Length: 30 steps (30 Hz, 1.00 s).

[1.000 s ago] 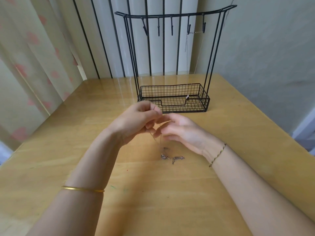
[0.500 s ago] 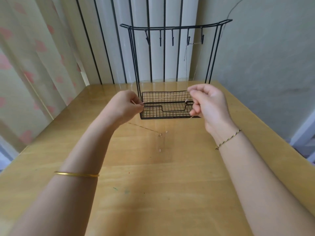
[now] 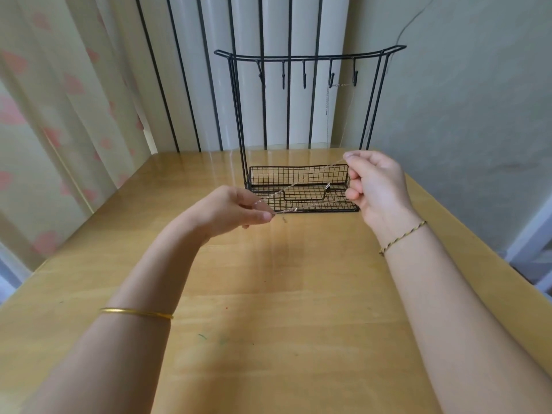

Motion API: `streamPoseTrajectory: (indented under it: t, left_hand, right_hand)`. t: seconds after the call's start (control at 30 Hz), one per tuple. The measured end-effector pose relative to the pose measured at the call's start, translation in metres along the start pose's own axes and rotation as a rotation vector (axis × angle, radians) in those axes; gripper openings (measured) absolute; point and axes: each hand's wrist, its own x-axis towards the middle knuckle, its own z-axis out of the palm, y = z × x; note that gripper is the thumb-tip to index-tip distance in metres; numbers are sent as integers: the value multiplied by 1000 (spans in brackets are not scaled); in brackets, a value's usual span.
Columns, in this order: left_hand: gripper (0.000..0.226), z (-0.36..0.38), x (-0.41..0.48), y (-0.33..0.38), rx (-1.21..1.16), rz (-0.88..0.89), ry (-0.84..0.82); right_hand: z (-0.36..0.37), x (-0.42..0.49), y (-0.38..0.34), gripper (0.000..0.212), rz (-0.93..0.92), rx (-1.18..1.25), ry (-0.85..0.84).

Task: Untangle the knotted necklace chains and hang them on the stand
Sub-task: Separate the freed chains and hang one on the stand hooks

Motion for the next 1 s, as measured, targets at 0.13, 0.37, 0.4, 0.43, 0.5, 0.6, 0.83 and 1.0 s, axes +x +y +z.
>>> streamPoseTrajectory:
  t: [0.13,0.37,0.4,0.43,0.5,0.6,0.83,1.0]
  left_hand:
    - [9,-2,-3,0,-117,14,-51]
    - [14,-1,-2,4,-225,-49,-211]
    - [14,1,-2,5,-279,-61,-241]
    - [13,2,-2,5,-339,-79,-267]
    - [12,4,-3,6,-436,-108,-298]
    - [12,7,-3,8,-516,-123,-318]
    - [12,5,0,12,-596,-151,-287]
    - [17,4,1,10,-678,-201,-265]
  right_hand:
    - [-3,2,5,6,9,-34,-3]
    - [3,10,16,9,89,-219,-76]
    - [5,11,18,10,113,-259,-97]
    - [6,11,21,10,143,-313,-134]
    - [9,8,26,15,208,-428,-249]
    - [12,-1,32,20,191,-575,-360]
    - [10,-25,22,13,71,-350,-557]
    - [15,-36,22,14,49,-313,-634]
